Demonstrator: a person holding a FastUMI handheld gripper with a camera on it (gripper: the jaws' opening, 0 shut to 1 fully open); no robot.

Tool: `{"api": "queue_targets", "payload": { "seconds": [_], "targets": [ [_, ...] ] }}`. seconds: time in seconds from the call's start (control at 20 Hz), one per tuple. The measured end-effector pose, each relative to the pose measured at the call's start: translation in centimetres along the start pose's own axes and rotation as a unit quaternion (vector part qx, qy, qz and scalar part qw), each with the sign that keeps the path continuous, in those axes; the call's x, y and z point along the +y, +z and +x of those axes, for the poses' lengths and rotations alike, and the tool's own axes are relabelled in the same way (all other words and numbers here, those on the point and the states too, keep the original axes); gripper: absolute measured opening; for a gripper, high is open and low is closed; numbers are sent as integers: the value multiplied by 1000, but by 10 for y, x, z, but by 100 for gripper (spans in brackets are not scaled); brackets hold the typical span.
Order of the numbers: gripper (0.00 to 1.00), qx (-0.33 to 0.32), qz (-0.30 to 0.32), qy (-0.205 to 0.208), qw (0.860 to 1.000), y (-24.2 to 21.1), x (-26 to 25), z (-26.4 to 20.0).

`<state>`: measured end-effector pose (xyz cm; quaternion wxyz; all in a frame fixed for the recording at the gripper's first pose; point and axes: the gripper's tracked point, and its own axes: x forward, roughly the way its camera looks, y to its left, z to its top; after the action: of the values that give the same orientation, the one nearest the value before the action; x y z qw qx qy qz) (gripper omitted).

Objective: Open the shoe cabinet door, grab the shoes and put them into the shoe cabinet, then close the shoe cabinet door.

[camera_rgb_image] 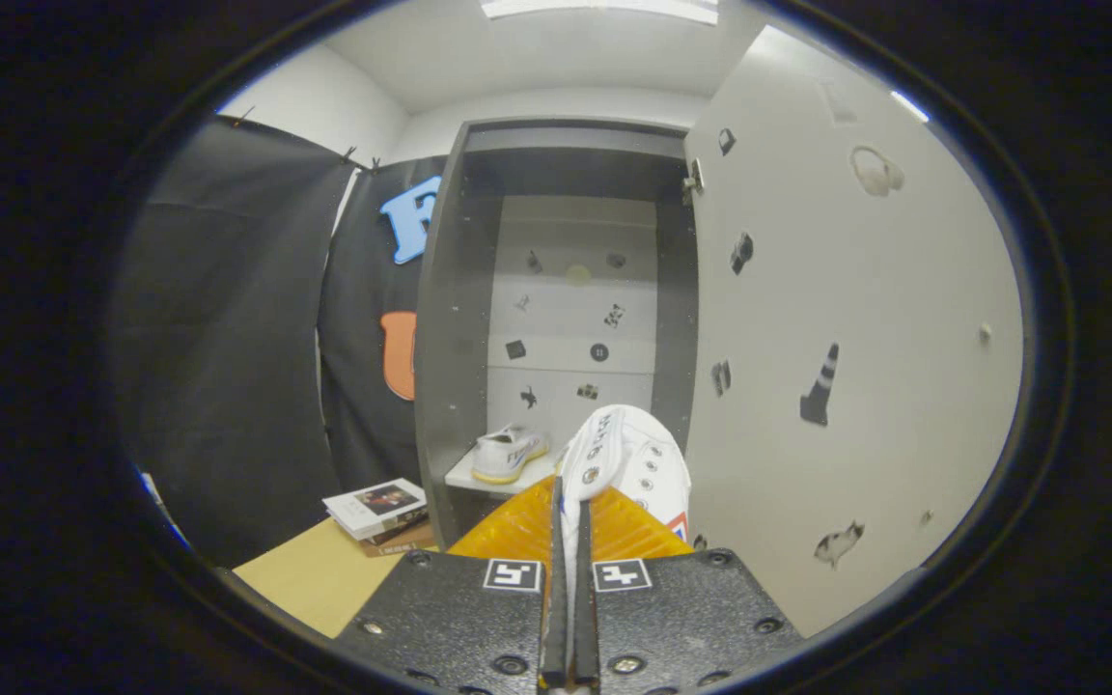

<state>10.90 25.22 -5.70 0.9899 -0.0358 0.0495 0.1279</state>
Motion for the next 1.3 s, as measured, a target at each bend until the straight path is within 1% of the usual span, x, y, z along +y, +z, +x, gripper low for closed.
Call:
{"api": "queue_targets", "payload": {
  "seconds": [0.15, 0.25, 0.4, 0.5, 0.6, 0.8, 1.05, 1.15, 1.3],
  "targets": [
    [6, -6, -10, -20, 1000, 34, -10, 25],
    [6, -6, -16, -25, 1000, 53, -13, 49],
    [6, -2, -12, -10, 1000, 67, -8, 92],
    [7, 6, -9, -3, 1000, 66, -7, 121],
    [7, 10, -25, 2, 1000, 61, -6, 152],
    [7, 7, -69, -6, 998, 37, -7, 210],
    [8, 33, -130, 14, 991, -22, -6, 281],
    [8, 52, -140, 9, 989, -44, -12, 308],
    [8, 77, -137, 9, 988, -75, -20, 340]
  ]
}}
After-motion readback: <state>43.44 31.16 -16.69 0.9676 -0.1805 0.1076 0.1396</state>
